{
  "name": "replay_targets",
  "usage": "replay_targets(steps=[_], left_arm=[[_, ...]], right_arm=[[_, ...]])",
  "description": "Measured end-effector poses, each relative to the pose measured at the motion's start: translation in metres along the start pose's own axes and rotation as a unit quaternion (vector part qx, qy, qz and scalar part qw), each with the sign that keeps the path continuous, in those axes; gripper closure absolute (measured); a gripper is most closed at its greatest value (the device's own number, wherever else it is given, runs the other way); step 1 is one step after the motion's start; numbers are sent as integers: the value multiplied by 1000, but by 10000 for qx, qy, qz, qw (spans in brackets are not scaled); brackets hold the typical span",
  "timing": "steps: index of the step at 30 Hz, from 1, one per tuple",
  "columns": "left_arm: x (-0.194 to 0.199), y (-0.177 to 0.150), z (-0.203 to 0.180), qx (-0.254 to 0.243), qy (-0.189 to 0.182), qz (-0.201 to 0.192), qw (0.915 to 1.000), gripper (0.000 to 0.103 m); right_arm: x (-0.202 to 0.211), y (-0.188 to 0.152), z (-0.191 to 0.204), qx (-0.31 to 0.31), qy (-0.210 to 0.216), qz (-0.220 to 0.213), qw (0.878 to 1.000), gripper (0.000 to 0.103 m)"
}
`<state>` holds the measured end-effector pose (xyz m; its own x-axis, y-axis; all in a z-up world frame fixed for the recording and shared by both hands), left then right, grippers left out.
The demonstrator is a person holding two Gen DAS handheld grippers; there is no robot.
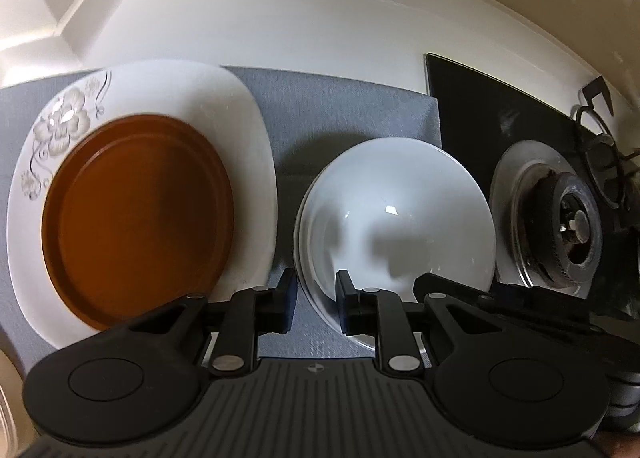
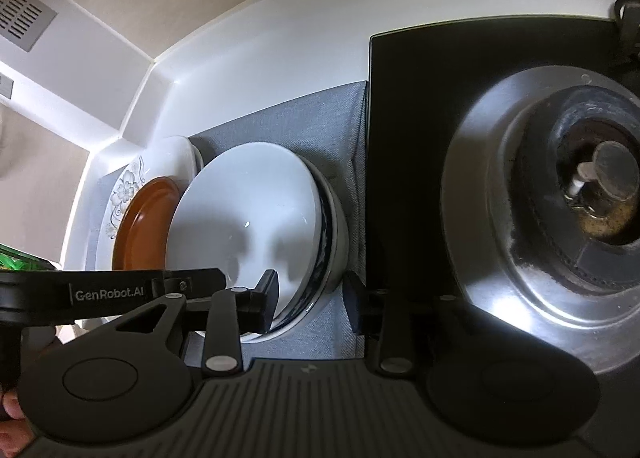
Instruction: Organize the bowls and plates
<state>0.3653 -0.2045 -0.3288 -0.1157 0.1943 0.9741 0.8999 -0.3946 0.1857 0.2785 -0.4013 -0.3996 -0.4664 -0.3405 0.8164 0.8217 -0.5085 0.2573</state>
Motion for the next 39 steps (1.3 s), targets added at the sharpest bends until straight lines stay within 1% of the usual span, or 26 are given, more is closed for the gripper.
replay_targets(steps=[2,4,5,8,10,14,17,19,23,26,31,33,36,39], left_arm=[[-4,1,-1,-5,49,-28,10000,81],[-12,2,-3,19,80,40,10000,79],[-15,3,-4,30,112,19,9999,76],[-15,2,-8,-18,236,-71,9997,76],[-12,-1,-8,-70,223,-66,9997,77],[-3,-5,-11,-83,200,-177,9996,78],[16,-12,-11,-117,239,-385,9989,78],[31,-16,-6,-48,203,-495,9986,78],[59,-26,17,405,22,-560,9976,77],[80,-37,37,627,32,-692,9956,77],[113,-59,83,982,235,-875,9910,78],[122,-69,103,1145,372,-913,9885,78],[133,-85,137,1428,699,-871,9834,77],[142,-102,177,1798,941,-800,9759,78]], right_arm=[[-4,1,-1,-38,-1,-41,10000,60],[-10,-1,2,-15,-53,-107,9999,58],[-12,-2,3,21,-114,-161,9998,59],[-13,-5,7,52,-277,-269,9992,66],[-10,-9,8,122,-291,-272,9991,66],[0,-15,8,77,-221,-316,9992,66],[12,-18,18,179,-200,-432,9987,65],[22,-19,27,195,-103,-514,9984,65],[38,-18,54,389,60,-665,9970,65],[41,-18,78,547,208,-624,9963,65],[30,-25,126,992,507,-452,9927,65],[19,-30,148,1173,610,-387,9905,65],[-7,-44,184,1346,802,-110,9876,65],[-28,-62,221,1663,996,200,9808,65]])
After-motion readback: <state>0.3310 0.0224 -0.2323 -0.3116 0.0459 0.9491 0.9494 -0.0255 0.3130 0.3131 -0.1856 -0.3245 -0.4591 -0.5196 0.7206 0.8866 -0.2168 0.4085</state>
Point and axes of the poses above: each gripper's, at about its wrist camera, not at the fingertips, and x roughly against the way its jaws point, z to its left, y to its top, the point moved 1 cm from there along -x, roughly the way its jaws point, and after that the axes turned 3 degrees about z, right-handed, at the moved point
